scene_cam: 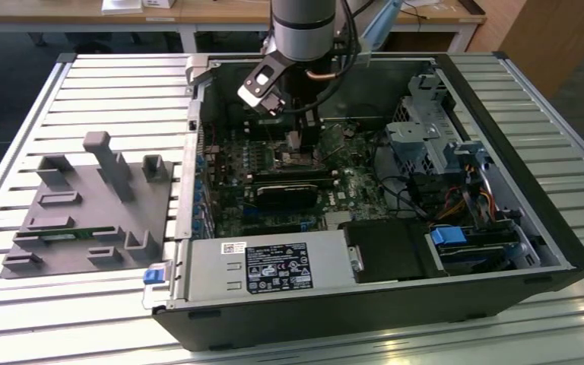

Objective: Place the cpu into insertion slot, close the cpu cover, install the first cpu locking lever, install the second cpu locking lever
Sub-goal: 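Place the cpu into insertion slot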

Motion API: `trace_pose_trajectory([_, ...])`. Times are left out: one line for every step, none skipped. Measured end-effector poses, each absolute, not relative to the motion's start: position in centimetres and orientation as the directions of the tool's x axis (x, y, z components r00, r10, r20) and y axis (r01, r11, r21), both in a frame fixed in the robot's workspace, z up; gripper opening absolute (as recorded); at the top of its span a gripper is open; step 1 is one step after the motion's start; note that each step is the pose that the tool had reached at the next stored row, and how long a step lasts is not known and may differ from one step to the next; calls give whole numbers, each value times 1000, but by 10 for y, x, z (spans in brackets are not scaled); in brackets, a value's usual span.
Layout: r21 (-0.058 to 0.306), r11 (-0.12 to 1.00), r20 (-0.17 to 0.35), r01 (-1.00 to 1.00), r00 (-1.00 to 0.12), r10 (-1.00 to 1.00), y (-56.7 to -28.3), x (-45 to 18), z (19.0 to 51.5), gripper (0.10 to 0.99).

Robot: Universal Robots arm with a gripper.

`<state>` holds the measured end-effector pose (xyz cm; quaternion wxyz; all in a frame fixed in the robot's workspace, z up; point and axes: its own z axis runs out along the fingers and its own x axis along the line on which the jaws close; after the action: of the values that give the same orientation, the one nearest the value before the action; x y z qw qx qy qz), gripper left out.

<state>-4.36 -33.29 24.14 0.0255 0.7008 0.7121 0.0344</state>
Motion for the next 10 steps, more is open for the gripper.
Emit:
trace_pose_trajectory([85, 15, 12, 996, -17, 1000, -333, -44, 241, 541])
trace_pose_trajectory([85, 15, 12, 996, -17, 1000, -333, -44, 241, 541])
trace_pose_trajectory([85, 15, 12, 996, -17, 1000, -333, -44, 241, 541])
trace_pose_trajectory([85, 15, 12, 996, -17, 1000, -333, -44, 240, 541])
trace_pose_trajectory([85, 15, 12, 996, -17, 1000, -333, -44, 240, 541])
trace_pose_trajectory([85, 15, 12, 996, -17, 1000, -333, -44, 240, 541])
trace_pose_trajectory([85, 15, 12, 996, -17, 1000, -333, -44, 240, 541])
trace_pose_trajectory([85, 15, 12, 996, -17, 1000, -333, -44, 240, 541])
trace_pose_trajectory([85, 15, 12, 996, -17, 1000, -333, -44, 239, 541])
trace_pose_trajectory([85, 15, 12, 996, -17, 1000, -333, -44, 239, 541])
